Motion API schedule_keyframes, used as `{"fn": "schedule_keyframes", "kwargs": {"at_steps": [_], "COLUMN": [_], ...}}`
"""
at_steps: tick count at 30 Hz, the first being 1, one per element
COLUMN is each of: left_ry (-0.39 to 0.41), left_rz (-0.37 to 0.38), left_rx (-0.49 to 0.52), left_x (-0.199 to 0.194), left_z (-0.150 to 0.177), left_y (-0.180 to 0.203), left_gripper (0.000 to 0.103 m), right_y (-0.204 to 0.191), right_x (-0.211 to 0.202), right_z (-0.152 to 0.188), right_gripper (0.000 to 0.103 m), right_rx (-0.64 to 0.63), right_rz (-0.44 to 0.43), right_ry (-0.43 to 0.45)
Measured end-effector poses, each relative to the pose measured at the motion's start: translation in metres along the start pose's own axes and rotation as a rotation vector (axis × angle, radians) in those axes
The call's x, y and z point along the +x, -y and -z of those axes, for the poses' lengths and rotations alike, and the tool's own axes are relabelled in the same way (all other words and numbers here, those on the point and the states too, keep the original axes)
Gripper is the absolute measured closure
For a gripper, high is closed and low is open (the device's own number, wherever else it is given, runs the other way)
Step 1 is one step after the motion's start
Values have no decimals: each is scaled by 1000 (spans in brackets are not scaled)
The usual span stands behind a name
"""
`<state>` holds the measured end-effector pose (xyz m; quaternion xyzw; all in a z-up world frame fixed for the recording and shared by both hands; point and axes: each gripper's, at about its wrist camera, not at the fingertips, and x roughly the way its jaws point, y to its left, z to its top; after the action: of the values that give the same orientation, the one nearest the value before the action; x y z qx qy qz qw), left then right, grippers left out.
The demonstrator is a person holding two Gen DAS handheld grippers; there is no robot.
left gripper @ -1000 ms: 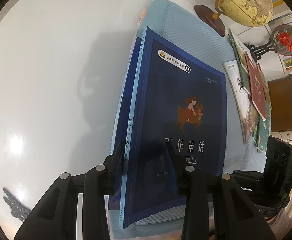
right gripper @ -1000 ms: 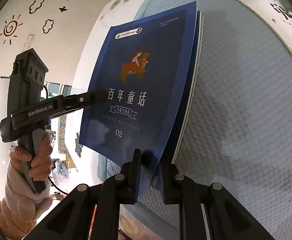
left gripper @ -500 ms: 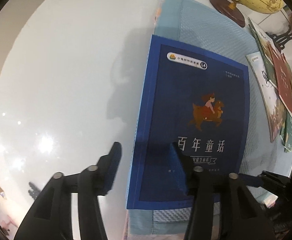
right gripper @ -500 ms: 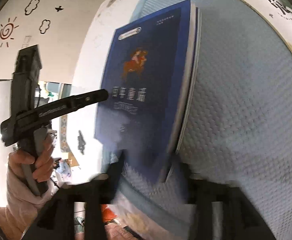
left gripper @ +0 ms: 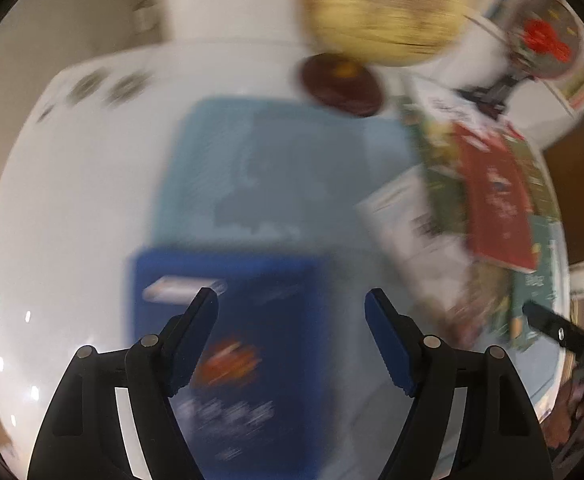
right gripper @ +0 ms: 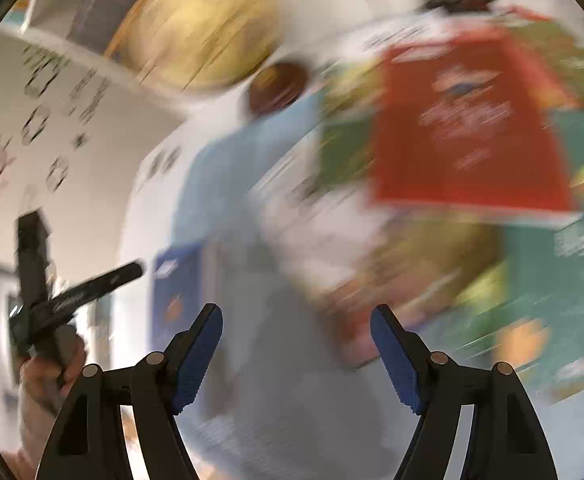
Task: Organize books
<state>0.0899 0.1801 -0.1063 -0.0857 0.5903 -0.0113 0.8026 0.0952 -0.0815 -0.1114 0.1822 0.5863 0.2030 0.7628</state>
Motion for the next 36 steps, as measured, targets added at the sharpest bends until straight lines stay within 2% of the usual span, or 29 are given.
{"fn": "schedule_keyframes", "kwargs": {"at_steps": [3,6,9,13,15,17,18,19,21,22,25,28,33,36], "left_ry": [20,19,-1,-50,-19,-31,-41,-48,-41,-44,-77,-142,-237,-311], "left_rz": [52,123,158,140,125,164,196,181,122,117,164,224,294,370], "left_rx": [57,63,68,82,106,122,132,157,224,237,225,206,169,154], "left_x": [24,58,86,114,116,115,115,114,110,107,96,88,76,70], "left_z": [-20,-31,-35,-36,-35,-36,-35,-32,-24,-21,1,35,102,132], "left_y": [61,117,151,179,191,198,204,212,223,223,214,203,196,196], "left_gripper": [29,29,30,30,30,31,36,35,35,35,35,36,35,36], "right_y": [47,85,122,145,148,147,145,143,137,136,138,140,142,149], "right_x": [-27,-32,-28,-28,-25,-24,-22,-19,-19,-18,-26,-35,-56,-63], "right_z": [-29,-49,-58,-60,-62,-65,-67,-67,-65,-62,-42,-7,72,115], "right_gripper": [28,28,35,34,34,34,34,34,34,34,34,34,34,34], "right_rx": [61,111,185,173,170,159,153,151,132,122,129,112,134,163], "right_rz": [74,145,123,212,185,134,91,68,90,90,51,20,-5,14], "right_ry": [95,129,109,138,161,148,129,116,105,93,47,-4,-76,-138]}}
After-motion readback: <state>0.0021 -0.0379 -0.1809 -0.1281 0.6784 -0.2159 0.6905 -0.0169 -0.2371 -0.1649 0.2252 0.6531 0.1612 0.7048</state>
